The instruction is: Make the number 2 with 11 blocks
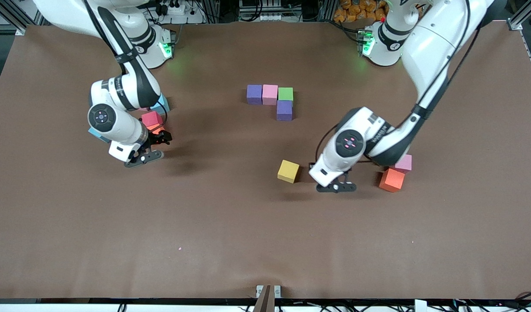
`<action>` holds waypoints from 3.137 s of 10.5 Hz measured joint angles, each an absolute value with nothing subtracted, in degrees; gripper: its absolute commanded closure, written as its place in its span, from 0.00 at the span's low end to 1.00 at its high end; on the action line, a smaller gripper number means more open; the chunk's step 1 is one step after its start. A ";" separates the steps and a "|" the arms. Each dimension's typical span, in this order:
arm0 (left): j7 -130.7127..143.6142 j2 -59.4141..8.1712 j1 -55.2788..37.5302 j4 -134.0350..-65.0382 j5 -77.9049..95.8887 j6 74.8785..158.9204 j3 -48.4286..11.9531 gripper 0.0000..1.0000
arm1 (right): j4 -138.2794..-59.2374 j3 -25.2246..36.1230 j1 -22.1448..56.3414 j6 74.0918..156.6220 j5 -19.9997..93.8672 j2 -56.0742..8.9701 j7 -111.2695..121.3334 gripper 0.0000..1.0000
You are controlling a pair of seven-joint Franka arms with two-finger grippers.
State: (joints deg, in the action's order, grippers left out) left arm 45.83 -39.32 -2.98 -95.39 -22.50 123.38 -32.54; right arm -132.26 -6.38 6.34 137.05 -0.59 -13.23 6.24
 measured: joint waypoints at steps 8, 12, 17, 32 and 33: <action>55.44 -31.19 -0.35 -106.00 -22.45 121.22 -40.96 0.46 | -138.94 -6.50 1.06 139.69 -0.75 -6.49 11.32 0.00; 57.58 -28.57 0.03 -115.23 -22.45 131.61 -42.48 0.46 | -146.13 -6.89 1.06 142.86 -0.76 -2.35 11.32 0.00; 58.56 -28.26 -0.44 -117.94 -22.50 134.34 -44.10 0.47 | -149.93 -7.28 1.19 148.95 -0.77 -2.84 11.32 0.00; 67.63 -35.96 -4.30 -112.88 -28.13 134.86 -43.09 0.47 | -150.30 -7.68 2.27 156.88 -0.77 -9.89 11.31 0.25; 67.63 -35.99 -4.20 -112.84 -28.13 134.86 -42.80 0.46 | -150.29 -7.68 2.49 156.88 -0.76 -9.89 11.30 0.46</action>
